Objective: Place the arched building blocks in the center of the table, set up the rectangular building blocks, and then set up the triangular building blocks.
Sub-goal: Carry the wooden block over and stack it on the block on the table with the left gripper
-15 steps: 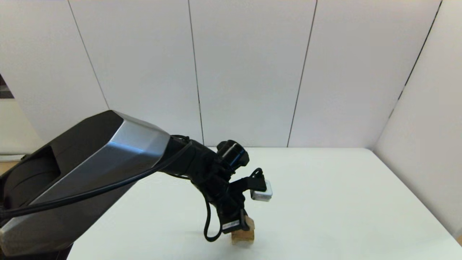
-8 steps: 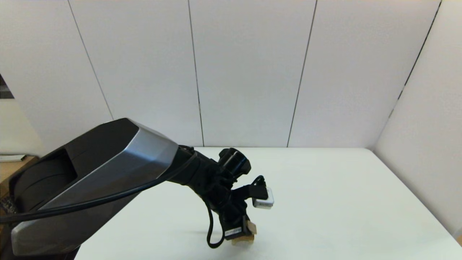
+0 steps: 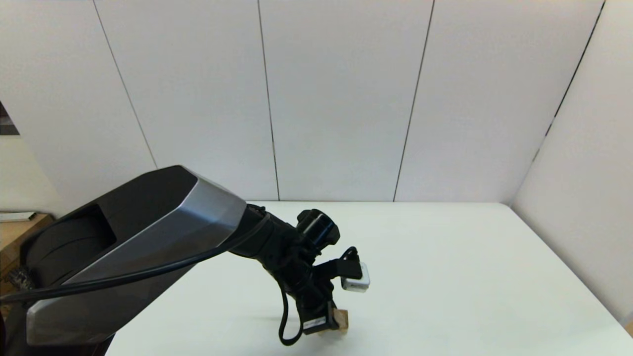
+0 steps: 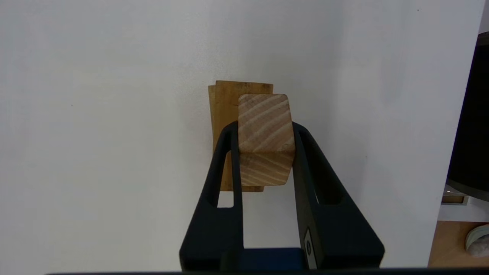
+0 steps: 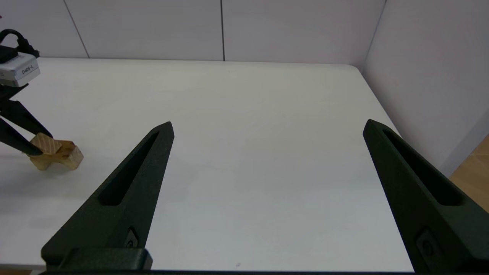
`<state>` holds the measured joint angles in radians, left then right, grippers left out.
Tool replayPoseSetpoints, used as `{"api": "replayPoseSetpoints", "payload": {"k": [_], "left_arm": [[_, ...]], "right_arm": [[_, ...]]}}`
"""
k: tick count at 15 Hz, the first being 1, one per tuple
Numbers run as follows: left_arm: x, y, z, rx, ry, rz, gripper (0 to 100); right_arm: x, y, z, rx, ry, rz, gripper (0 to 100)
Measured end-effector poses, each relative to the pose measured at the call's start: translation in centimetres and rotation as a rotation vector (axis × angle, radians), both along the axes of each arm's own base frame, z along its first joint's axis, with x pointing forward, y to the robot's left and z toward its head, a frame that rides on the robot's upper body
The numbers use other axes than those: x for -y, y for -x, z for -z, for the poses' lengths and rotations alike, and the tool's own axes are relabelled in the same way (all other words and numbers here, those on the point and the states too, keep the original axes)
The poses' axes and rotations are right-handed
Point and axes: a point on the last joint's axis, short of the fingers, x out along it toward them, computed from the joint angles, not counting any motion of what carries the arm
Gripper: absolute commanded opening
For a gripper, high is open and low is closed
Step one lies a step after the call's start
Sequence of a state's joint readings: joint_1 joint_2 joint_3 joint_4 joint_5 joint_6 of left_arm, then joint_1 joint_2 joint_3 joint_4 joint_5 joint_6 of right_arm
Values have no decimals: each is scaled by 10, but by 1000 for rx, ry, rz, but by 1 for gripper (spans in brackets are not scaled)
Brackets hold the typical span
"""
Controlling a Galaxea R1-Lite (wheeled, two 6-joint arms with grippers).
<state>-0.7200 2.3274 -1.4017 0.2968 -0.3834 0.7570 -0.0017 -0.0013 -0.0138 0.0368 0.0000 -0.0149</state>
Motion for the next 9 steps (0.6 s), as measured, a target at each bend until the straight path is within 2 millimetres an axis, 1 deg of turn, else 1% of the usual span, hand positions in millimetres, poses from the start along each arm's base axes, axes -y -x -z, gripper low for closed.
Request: {"api": "replayPoseSetpoints", "payload": {"k": [9], "left_arm": [[-1, -5, 1, 18, 19, -9, 0]], "right_arm": [[0, 0, 0, 0, 0, 0, 100]]}}
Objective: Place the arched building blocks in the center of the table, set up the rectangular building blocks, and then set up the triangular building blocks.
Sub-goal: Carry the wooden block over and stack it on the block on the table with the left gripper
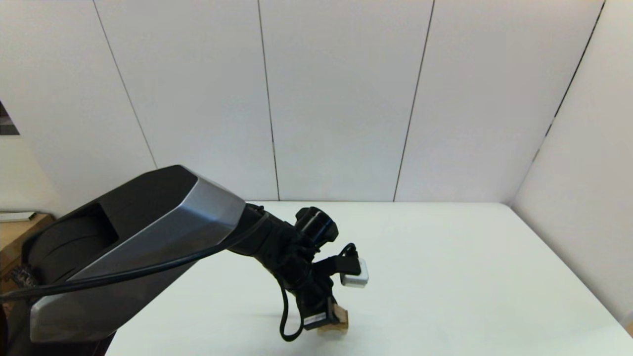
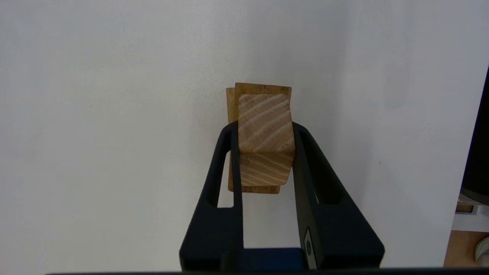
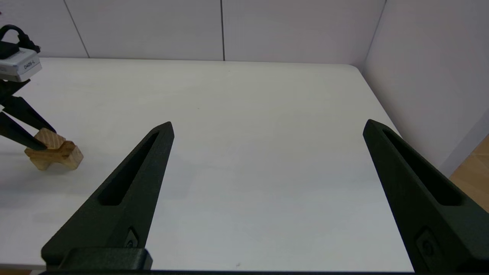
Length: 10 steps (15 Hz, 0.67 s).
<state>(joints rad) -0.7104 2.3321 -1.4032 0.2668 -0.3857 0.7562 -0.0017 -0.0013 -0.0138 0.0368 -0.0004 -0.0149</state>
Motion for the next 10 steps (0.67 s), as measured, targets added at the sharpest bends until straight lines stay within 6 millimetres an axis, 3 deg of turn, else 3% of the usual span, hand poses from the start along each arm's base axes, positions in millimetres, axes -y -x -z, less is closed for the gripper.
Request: {"api": "replayPoseSetpoints", "payload": {"k": [10], "left_arm": [[0, -2, 4, 0, 4, -3, 0]], "right_arm": [[0, 0, 0, 0, 0, 0, 100]]}}
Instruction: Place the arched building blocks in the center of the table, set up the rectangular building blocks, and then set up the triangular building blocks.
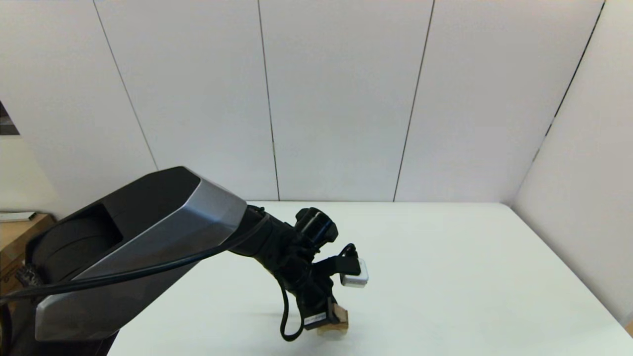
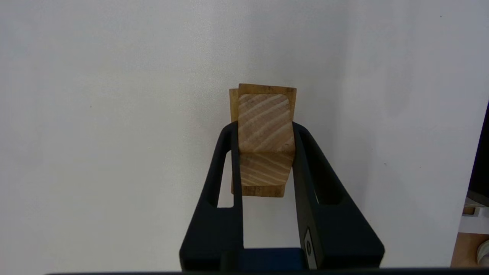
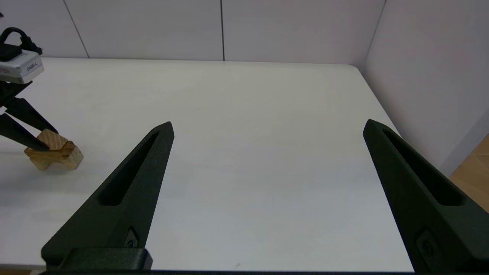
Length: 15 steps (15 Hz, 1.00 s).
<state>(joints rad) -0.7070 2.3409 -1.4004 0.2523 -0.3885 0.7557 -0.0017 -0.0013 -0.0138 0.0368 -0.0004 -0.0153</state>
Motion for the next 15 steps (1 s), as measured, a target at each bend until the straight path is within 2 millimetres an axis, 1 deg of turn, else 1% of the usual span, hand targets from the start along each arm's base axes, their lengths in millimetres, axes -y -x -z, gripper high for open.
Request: {"api": "replayPoseSetpoints", "payload": {"k": [1, 8, 11, 13, 15], "left_arm": [[0, 0, 0, -1, 0, -1, 100], [-4, -5, -1, 1, 7, -14, 100], [-7, -8, -6, 8, 20, -24, 100], [-12, -10, -19, 20, 45, -33, 100], [-21, -9, -45, 36, 84, -62, 100]], "right_arm": [[0, 0, 0, 0, 0, 0, 100], [0, 0, 0, 0, 0, 0, 100], [0, 0, 0, 0, 0, 0, 100], [0, 0, 0, 0, 0, 0, 100], [0, 0, 0, 0, -1, 0, 100]]}}
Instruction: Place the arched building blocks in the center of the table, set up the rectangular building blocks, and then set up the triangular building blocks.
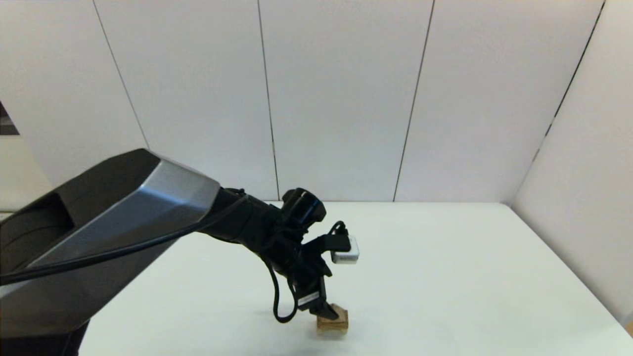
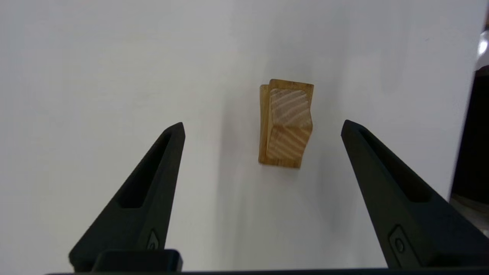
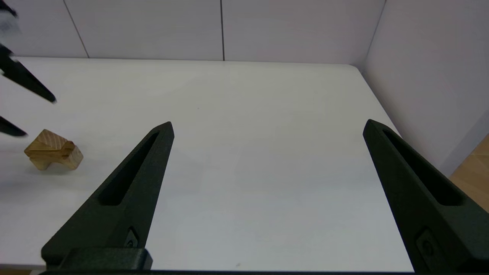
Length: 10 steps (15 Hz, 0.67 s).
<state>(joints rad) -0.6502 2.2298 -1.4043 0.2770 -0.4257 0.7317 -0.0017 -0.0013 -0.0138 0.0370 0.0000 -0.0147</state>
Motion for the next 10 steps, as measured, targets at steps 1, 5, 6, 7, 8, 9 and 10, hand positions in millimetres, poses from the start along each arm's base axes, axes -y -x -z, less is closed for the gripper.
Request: {"api": "replayPoseSetpoints", "payload": {"k": [1, 5, 6, 7, 8, 9, 10], "left_arm": [[-8, 2, -17, 11, 17, -19, 100], [-57, 30, -106, 74, 109, -144, 100], [-73, 45, -130, 91, 145, -189, 100], [-87, 63, -152, 109, 183, -230, 100], [-103, 83, -175, 134, 234, -279, 100], [-117, 103, -193, 154, 278, -329, 100], [-133, 126, -210, 182, 327, -382, 100]], "right_arm": [[0, 0, 0, 0, 0, 0, 100], [0, 0, 0, 0, 0, 0, 100], [0, 0, 0, 0, 0, 0, 100], [0, 0, 0, 0, 0, 0, 100], [0, 0, 0, 0, 0, 0, 100], [0, 0, 0, 1, 0, 0, 100], [0, 0, 0, 0, 0, 0, 100]]}}
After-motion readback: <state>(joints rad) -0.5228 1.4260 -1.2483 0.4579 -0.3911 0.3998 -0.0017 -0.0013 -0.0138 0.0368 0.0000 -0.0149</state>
